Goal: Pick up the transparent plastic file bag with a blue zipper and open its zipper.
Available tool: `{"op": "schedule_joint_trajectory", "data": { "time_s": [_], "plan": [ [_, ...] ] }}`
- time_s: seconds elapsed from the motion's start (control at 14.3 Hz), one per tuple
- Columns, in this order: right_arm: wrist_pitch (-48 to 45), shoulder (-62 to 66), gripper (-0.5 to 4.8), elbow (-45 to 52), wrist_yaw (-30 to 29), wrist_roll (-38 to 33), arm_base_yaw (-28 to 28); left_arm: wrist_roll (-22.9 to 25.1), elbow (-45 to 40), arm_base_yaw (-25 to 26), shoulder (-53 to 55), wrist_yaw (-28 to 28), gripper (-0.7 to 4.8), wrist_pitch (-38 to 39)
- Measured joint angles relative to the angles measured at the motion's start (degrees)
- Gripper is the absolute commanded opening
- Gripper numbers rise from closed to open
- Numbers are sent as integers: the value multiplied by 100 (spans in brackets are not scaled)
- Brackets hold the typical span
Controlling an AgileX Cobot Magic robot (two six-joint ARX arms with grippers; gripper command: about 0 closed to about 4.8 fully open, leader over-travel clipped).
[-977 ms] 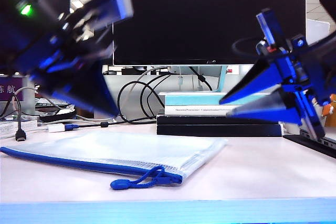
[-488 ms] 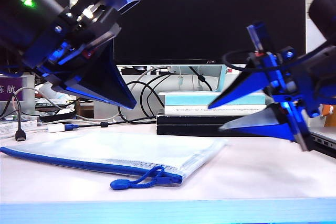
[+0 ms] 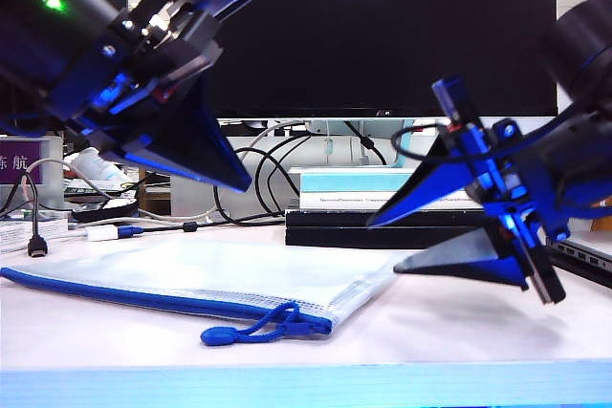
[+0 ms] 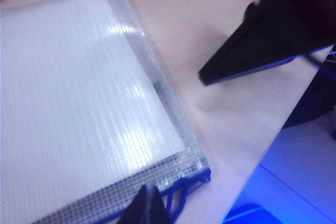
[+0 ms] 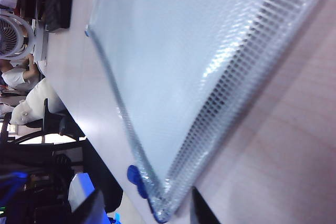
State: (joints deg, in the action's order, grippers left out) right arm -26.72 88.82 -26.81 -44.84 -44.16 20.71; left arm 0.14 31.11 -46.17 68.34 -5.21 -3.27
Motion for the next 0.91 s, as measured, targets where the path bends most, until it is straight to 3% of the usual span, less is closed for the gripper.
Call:
{"op": "schedule_joint_trajectory", "data": {
  "time_s": [0.56,0.91],
  "plan": [
    [-87,455,213,-229,-7,-63,13,24,-2,0,0,4,-5,-164],
    [-175,695,213,-463,74,-107,330,31,-2,0,2,4,-5,-170]
  ]
}}
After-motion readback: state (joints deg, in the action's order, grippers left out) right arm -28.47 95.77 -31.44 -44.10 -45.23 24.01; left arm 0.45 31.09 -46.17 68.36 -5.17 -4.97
